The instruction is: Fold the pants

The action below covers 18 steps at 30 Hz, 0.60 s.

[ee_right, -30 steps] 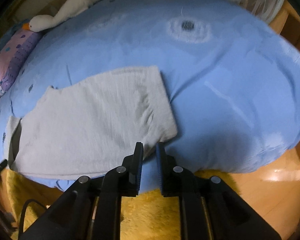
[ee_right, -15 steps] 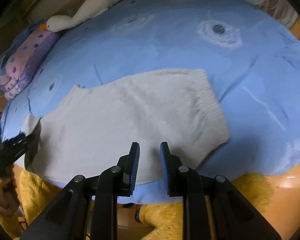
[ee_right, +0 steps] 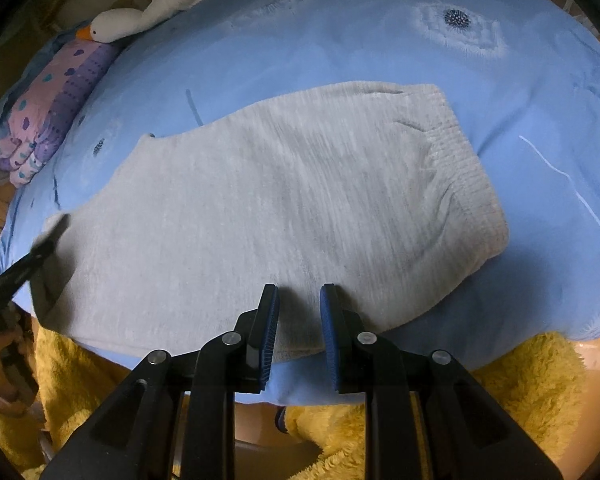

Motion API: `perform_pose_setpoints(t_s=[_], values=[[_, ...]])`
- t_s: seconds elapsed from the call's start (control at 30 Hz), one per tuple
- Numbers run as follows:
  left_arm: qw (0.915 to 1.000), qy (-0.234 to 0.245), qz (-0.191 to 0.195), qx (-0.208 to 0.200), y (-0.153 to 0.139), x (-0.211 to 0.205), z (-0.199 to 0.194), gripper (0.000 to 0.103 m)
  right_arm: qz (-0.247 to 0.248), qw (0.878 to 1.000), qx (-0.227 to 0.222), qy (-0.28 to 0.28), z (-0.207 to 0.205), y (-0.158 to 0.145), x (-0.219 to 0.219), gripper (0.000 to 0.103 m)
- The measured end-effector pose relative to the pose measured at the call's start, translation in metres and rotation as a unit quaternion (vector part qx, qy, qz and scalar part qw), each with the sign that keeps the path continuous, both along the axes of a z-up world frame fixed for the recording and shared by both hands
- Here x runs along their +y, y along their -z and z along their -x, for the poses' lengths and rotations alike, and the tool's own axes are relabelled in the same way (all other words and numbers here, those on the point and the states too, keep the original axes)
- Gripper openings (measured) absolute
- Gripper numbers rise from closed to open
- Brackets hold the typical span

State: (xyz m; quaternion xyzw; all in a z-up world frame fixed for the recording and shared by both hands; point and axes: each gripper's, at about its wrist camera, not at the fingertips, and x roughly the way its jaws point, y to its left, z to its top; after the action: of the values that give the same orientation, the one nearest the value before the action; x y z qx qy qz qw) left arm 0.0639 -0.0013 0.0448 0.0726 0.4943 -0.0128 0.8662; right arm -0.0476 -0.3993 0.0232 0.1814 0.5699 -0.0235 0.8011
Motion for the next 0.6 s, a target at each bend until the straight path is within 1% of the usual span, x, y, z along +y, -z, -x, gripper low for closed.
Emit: perform_pose_setpoints(t_s=[0.03, 0.07, 0.13, 0.23, 0.3, 0.37, 0.43, 0.5, 0.6], values=[[0.9999, -0.008, 0.014, -0.005, -0.007, 0.008, 0.005, 0.008, 0.002, 1.000, 0.002, -0.001, -0.001, 0.001, 0.001, 0.020], [0.9997, -0.015, 0.019, -0.010, -0.012, 0.013, 0.009, 0.005, 0.003, 1.000, 0.003, -0.002, -0.003, 0.001, 0.001, 0.020], [0.9988, -0.036, 0.018, -0.027, -0.024, 0.029, 0.019, 0.005, 0.005, 1.000, 0.005, -0.003, -0.005, 0.002, 0.002, 0.020], [0.9970, -0.065, 0.030, -0.029, -0.029, 0.056, 0.027, 0.005, 0.008, 1.000, 0.007, -0.001, -0.008, 0.004, 0.004, 0.020], [0.9955, -0.085, 0.033, -0.024, -0.026, 0.075, 0.030, 0.005, 0.010, 1.000, 0.008, -0.001, -0.009, 0.005, 0.007, 0.020], [0.9938, -0.098, 0.051, -0.016, -0.022, 0.088, 0.035, 0.005, 0.013, 1.000, 0.009, -0.001, -0.010, 0.005, 0.009, 0.020], [0.9923, -0.106, 0.065, -0.004, -0.014, 0.098, 0.040, 0.006, 0.017, 1.000, 0.012, -0.004, -0.012, 0.005, 0.012, 0.020], [0.9918, -0.108, 0.067, 0.010, -0.003, 0.101, 0.048, 0.006, 0.023, 1.000, 0.014, -0.007, -0.013, 0.005, 0.014, 0.020], [0.9893, -0.124, 0.074, 0.025, 0.009, 0.108, 0.059, 0.013, 0.033, 0.999, 0.020, -0.015, -0.016, 0.006, 0.017, 0.021]])
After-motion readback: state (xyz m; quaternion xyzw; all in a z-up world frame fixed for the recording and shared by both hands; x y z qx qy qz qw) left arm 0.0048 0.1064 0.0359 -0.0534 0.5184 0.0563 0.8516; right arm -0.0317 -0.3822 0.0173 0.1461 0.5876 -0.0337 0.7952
